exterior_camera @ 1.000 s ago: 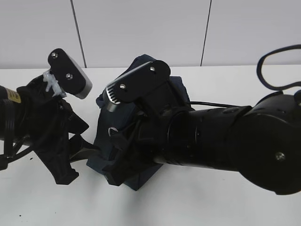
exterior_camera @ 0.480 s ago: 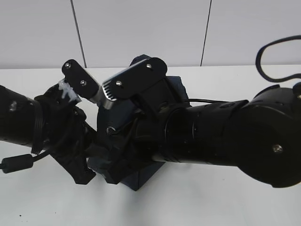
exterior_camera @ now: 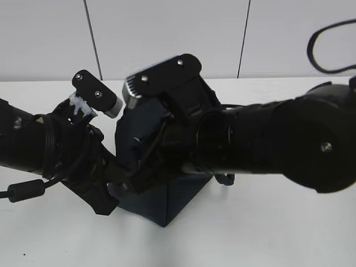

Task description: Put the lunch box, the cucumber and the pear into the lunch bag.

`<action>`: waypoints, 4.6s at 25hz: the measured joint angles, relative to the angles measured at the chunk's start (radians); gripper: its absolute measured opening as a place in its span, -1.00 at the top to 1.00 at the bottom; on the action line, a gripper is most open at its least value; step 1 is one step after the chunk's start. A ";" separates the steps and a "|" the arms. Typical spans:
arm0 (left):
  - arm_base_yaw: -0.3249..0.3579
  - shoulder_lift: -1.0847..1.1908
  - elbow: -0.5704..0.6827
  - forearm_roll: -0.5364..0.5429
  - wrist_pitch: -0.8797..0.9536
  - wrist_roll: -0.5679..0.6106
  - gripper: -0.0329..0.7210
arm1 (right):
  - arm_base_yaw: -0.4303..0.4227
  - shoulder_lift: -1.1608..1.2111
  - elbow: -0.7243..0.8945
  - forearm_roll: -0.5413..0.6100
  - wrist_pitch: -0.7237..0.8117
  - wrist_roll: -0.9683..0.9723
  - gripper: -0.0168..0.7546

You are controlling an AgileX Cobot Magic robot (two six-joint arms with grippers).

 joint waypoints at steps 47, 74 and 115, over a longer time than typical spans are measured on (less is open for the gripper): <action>-0.002 -0.002 0.071 -0.105 -0.037 -0.003 0.95 | -0.183 0.016 -0.255 0.044 0.309 -0.053 0.94; 0.000 -0.109 0.090 -0.184 -0.022 -0.018 -0.12 | -0.233 0.132 -0.337 0.014 0.288 -0.091 0.94; 0.003 0.027 -0.138 -0.115 0.053 -0.206 0.95 | -0.356 0.150 -0.429 0.064 0.473 -0.076 0.94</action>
